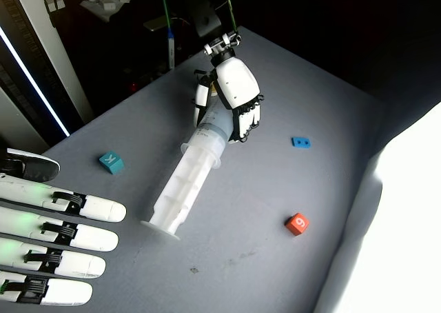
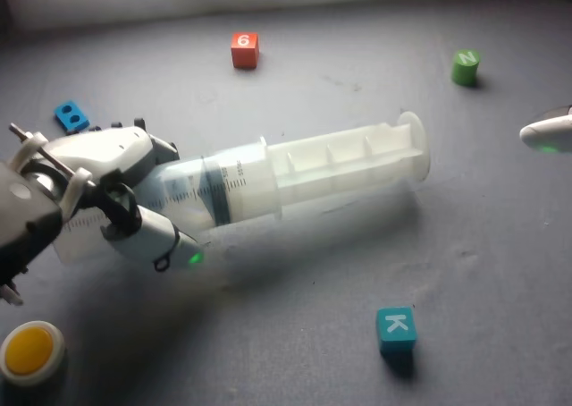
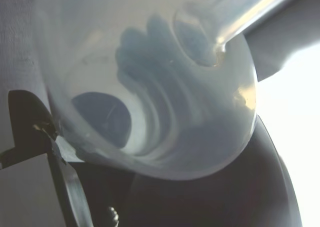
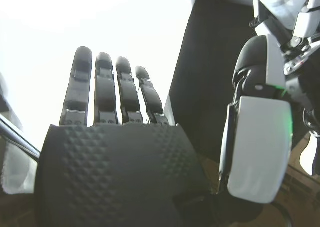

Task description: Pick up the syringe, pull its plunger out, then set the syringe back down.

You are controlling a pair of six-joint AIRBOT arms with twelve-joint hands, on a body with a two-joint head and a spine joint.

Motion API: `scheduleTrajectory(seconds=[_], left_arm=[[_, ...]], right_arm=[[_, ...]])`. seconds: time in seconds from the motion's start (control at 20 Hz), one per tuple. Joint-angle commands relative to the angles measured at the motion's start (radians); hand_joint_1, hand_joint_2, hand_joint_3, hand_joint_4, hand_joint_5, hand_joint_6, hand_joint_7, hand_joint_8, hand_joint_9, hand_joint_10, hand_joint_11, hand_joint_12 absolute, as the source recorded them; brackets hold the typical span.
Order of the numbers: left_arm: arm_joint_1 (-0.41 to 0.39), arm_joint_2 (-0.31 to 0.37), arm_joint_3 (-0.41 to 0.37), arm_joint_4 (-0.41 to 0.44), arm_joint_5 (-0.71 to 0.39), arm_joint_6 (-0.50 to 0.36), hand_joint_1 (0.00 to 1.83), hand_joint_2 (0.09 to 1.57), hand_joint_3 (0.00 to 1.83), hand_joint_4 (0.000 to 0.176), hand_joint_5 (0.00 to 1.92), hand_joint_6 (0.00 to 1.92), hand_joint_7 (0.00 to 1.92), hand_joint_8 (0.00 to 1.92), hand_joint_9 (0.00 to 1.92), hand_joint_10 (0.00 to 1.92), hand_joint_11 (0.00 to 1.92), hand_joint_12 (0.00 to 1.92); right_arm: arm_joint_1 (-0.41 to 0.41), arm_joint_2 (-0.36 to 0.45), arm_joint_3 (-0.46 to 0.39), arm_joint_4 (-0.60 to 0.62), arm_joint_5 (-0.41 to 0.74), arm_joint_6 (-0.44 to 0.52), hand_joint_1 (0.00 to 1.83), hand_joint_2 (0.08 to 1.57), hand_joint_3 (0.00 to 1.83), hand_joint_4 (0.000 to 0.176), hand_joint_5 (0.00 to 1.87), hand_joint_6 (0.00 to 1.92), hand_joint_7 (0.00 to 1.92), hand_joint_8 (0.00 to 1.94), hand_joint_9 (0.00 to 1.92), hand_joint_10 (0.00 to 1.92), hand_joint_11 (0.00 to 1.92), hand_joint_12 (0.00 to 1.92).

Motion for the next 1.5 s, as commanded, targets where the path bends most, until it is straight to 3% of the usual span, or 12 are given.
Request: scheduleTrajectory(seconds=[0.0, 0.2, 0.45, 0.5, 0.55, 0.6, 0.65, 0.75, 0.9, 1.1, 1.25, 1.45], left_arm=[[0.001, -0.006, 0.003, 0.053, -0.076, -0.033, 1.23, 1.16, 0.0, 0.0, 0.9, 0.93, 0.92, 1.31, 0.76, 1.22, 0.56, 1.6], [0.034, -0.022, 0.006, 0.059, -0.11, -0.073, 1.23, 1.16, 0.0, 0.0, 0.89, 0.94, 0.91, 1.33, 0.75, 1.24, 0.56, 1.63], [0.073, -0.029, 0.002, 0.082, -0.135, -0.12, 1.18, 1.21, 0.0, 0.0, 0.7, 1.31, 0.89, 1.25, 0.73, 1.03, 0.51, 1.49], [0.078, -0.029, 0.001, 0.085, -0.138, -0.124, 1.04, 1.17, 0.0, 0.0, 0.62, 0.78, 0.73, 0.83, 0.66, 0.92, 0.44, 1.4], [0.079, -0.029, 0.001, 0.086, -0.14, -0.124, 0.93, 1.14, 0.0, 0.0, 0.55, 0.38, 0.63, 0.46, 0.53, 0.7, 0.25, 1.32], [0.081, -0.029, 0.001, 0.087, -0.142, -0.124, 0.9, 1.1, 0.0, 0.0, 0.52, 0.18, 0.6, 0.25, 0.49, 0.51, 0.15, 1.19], [0.081, -0.03, 0.002, 0.089, -0.143, -0.124, 0.91, 0.96, 0.0, 0.0, 0.48, 0.07, 0.59, 0.13, 0.49, 0.38, 0.12, 1.08], [0.083, -0.031, 0.003, 0.089, -0.143, -0.124, 0.86, 0.86, 0.0, 0.0, 0.36, 0.0, 0.49, 0.01, 0.43, 0.22, 0.01, 1.06], [0.082, -0.032, 0.002, 0.092, -0.143, -0.124, 0.8, 0.77, 0.0, 0.0, 0.32, 0.01, 0.44, 0.01, 0.38, 0.17, 0.0, 1.02], [0.073, -0.032, 0.0, 0.105, -0.143, -0.124, 0.68, 0.81, 0.0, 0.0, 0.26, 0.0, 0.37, 0.0, 0.32, 0.17, 0.0, 0.86], [0.044, -0.031, 0.0, 0.128, -0.136, -0.114, 0.66, 0.84, 0.01, 0.0, 0.18, 0.0, 0.3, 0.0, 0.25, 0.15, 0.0, 0.69], [-0.009, -0.027, -0.006, 0.165, -0.112, -0.094, 0.7, 0.86, 0.01, 0.0, 0.17, 0.0, 0.28, 0.0, 0.25, 0.14, 0.0, 0.67]], right_arm=[[0.007, 0.005, 0.001, -0.01, 0.12, 0.006, 0.68, 0.9, 0.0, 0.0, 0.03, 0.01, 0.09, 0.01, 0.11, 0.01, 0.0, 0.43], [0.006, 0.004, 0.001, -0.012, 0.12, 0.006, 0.66, 0.93, 0.0, 0.0, 0.0, 0.0, 0.06, 0.0, 0.09, 0.0, 0.0, 0.37], [0.003, 0.003, 0.001, -0.019, 0.12, 0.006, 0.66, 0.94, 0.01, 0.0, 0.0, 0.0, 0.07, 0.0, 0.1, 0.0, 0.0, 0.38], [0.003, 0.003, 0.001, -0.019, 0.12, 0.006, 0.68, 0.93, 0.0, 0.0, 0.01, 0.0, 0.08, 0.01, 0.11, 0.01, 0.0, 0.41], [0.003, 0.003, 0.001, -0.019, 0.12, 0.006, 0.72, 0.93, 0.0, 0.0, 0.01, 0.0, 0.08, 0.0, 0.11, 0.01, 0.0, 0.41], [0.003, 0.003, 0.001, -0.019, 0.12, 0.006, 0.74, 0.9, 0.0, 0.0, 0.01, 0.0, 0.09, 0.01, 0.12, 0.01, 0.0, 0.41], [0.003, 0.003, 0.001, -0.019, 0.12, 0.006, 0.72, 0.91, 0.0, 0.0, 0.01, 0.0, 0.09, 0.0, 0.12, 0.0, 0.0, 0.41], [0.003, 0.003, 0.001, -0.027, 0.12, 0.006, 0.75, 0.92, 0.0, 0.0, 0.02, 0.0, 0.09, 0.01, 0.12, 0.01, 0.0, 0.41], [0.002, 0.003, 0.001, -0.032, 0.12, 0.006, 0.74, 0.92, 0.0, 0.0, 0.01, 0.0, 0.07, 0.0, 0.1, 0.01, 0.0, 0.34], [0.002, 0.003, 0.001, -0.032, 0.121, 0.006, 0.76, 0.89, 0.0, 0.0, 0.04, 0.0, 0.12, 0.01, 0.14, 0.01, 0.0, 0.46], [0.002, 0.003, 0.001, -0.032, 0.121, 0.006, 0.78, 0.9, 0.0, 0.0, 0.03, 0.0, 0.09, 0.0, 0.12, 0.0, 0.0, 0.39], [0.002, 0.003, 0.001, -0.033, 0.122, 0.006, 0.76, 0.9, 0.0, 0.0, 0.01, 0.0, 0.09, 0.0, 0.12, 0.0, 0.0, 0.39]])
